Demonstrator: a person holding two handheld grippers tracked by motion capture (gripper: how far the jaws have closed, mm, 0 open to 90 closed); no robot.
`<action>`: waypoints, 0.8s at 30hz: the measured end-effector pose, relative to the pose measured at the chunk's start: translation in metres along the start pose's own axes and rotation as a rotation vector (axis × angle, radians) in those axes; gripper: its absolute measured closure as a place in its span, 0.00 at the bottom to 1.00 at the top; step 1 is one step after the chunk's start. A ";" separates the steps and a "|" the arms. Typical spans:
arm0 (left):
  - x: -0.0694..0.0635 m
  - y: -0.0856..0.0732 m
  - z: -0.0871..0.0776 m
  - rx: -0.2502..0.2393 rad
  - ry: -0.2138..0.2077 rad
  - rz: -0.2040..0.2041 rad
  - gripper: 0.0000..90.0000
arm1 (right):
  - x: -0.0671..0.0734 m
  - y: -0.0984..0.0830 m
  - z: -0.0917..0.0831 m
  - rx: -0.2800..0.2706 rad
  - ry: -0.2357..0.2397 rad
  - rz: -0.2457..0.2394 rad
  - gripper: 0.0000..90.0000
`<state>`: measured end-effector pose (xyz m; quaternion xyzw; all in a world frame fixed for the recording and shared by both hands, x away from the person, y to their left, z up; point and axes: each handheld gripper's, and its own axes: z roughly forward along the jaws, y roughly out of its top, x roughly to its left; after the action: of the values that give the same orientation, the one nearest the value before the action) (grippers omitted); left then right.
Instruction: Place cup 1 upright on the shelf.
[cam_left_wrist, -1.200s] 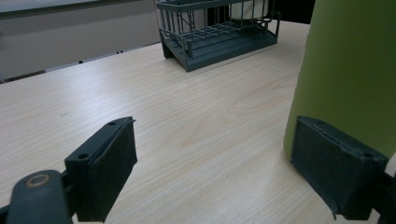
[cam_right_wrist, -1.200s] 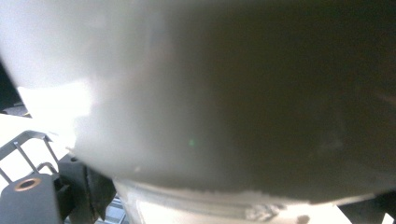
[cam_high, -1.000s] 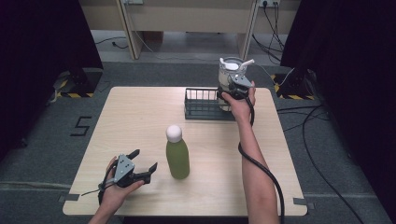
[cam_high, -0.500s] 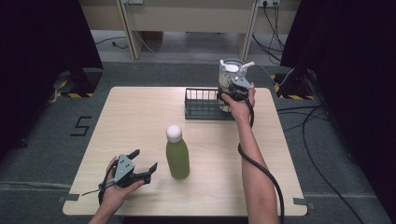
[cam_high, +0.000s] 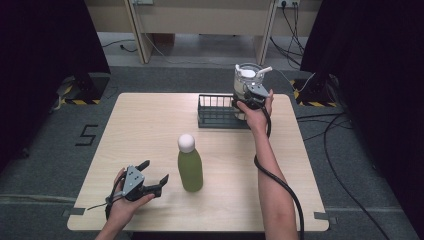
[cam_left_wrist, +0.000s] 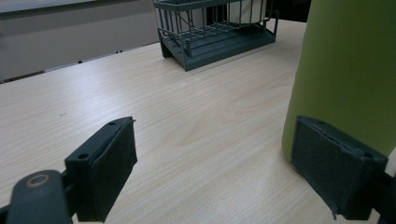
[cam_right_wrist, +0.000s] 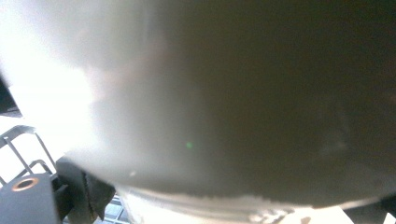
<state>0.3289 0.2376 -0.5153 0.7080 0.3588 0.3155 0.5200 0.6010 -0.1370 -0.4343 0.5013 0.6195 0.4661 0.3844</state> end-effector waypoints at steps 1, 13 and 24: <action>0.000 0.000 0.000 0.001 -0.001 0.001 0.15 | 0.000 0.000 0.000 -0.001 0.002 0.002 0.11; 0.000 0.000 0.000 0.001 -0.001 0.005 0.15 | 0.002 0.001 -0.007 -0.010 0.018 -0.031 0.00; 0.000 0.000 0.001 0.002 -0.001 0.006 0.15 | 0.001 0.001 -0.018 -0.024 0.029 0.000 0.00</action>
<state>0.3298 0.2372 -0.5153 0.7099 0.3567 0.3163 0.5185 0.5843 -0.1391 -0.4284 0.4900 0.6193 0.4806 0.3813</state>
